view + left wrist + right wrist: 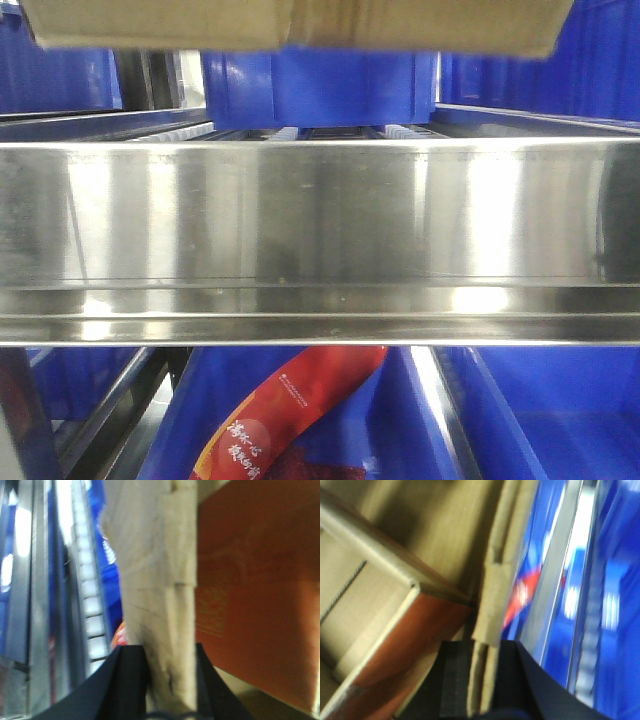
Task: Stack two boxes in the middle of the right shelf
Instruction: 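Lower the held boxes onto the middle roller shelf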
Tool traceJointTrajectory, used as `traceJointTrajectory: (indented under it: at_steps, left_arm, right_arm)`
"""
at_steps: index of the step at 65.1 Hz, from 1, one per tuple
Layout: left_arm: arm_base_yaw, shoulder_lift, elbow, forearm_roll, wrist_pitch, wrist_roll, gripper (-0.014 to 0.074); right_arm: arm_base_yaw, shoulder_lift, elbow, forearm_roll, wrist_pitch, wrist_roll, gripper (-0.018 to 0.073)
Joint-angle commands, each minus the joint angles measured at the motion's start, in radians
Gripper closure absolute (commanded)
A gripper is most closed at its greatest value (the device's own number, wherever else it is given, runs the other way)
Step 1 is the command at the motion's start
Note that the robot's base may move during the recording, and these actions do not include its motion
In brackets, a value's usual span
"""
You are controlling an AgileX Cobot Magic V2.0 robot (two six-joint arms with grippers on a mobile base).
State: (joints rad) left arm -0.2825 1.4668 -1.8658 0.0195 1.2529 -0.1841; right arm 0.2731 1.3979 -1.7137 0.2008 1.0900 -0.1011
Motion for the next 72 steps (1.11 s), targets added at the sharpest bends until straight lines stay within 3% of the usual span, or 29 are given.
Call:
traceJointTrajectory:
  at_steps: [1, 13, 22, 29, 33, 38, 45, 57, 66, 72]
  left_arm:
    - [0.005, 0.05, -0.009, 0.089, -0.032, -0.003, 0.0708]
    - [0.005, 0.134, -0.009, 0.093, -0.032, 0.003, 0.0708]
    - [0.005, 0.16, -0.009, 0.09, -0.032, 0.009, 0.0657]
    - [0.005, 0.16, -0.009, 0.09, -0.032, 0.016, 0.048]
    - [0.005, 0.156, -0.009, 0.09, -0.032, 0.018, 0.0314]
    - [0.005, 0.153, -0.009, 0.09, -0.032, 0.018, 0.0146]
    - [0.005, 0.134, -0.011, 0.092, -0.032, 0.018, -0.0028]
    - [0.005, 0.069, -0.011, 0.09, -0.032, 0.018, -0.0001]
    - [0.005, -0.011, 0.016, 0.09, -0.032, 0.018, 0.0009]
    - [0.005, -0.085, 0.078, 0.094, -0.032, 0.018, 0.0088]
  right_arm:
    - [-0.009, 0.039, -0.007, -0.032, 0.034, -0.02, 0.0713]
    - [-0.009, 0.117, -0.007, -0.03, 0.051, -0.02, 0.0687]
    - [-0.009, 0.138, -0.007, -0.03, 0.06, -0.002, 0.0504]
    - [-0.009, 0.136, -0.009, -0.03, 0.06, -0.001, 0.023]
    - [-0.009, 0.129, -0.013, -0.03, 0.055, -0.001, 0.007]
    - [-0.009, 0.125, -0.029, -0.03, 0.055, -0.001, -0.0013]
    - [-0.009, 0.107, -0.062, -0.03, 0.055, 0.003, -0.0009]
    - [-0.009, 0.051, -0.096, -0.027, 0.055, 0.005, 0.0019]
    - [-0.009, -0.004, -0.096, -0.023, 0.083, 0.005, 0.0223]
    - [-0.009, -0.045, -0.075, -0.018, 0.104, 0.005, 0.0449]
